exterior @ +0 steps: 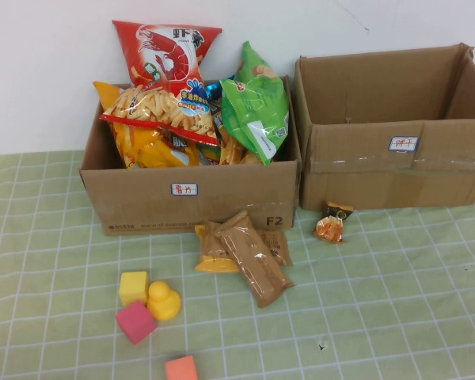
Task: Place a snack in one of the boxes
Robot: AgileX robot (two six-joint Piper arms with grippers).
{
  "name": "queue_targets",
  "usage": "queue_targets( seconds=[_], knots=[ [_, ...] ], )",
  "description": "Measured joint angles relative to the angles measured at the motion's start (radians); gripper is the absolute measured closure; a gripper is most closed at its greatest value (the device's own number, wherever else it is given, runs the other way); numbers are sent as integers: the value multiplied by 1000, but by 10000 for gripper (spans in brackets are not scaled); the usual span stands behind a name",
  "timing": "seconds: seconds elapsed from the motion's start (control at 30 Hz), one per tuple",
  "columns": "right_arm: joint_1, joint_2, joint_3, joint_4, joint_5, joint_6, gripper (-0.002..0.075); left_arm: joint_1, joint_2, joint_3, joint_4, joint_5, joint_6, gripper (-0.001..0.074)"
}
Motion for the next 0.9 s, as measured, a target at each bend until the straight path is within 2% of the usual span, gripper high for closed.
queue_targets(
  seconds=[0.27,0.9],
  knots=[
    [0,0,0,0,0,0,728,0,0,2,-6,-1,-85,736],
    [0,0,0,2,0,0,728,0,0,2,-48,-15,-89,736]
  ],
)
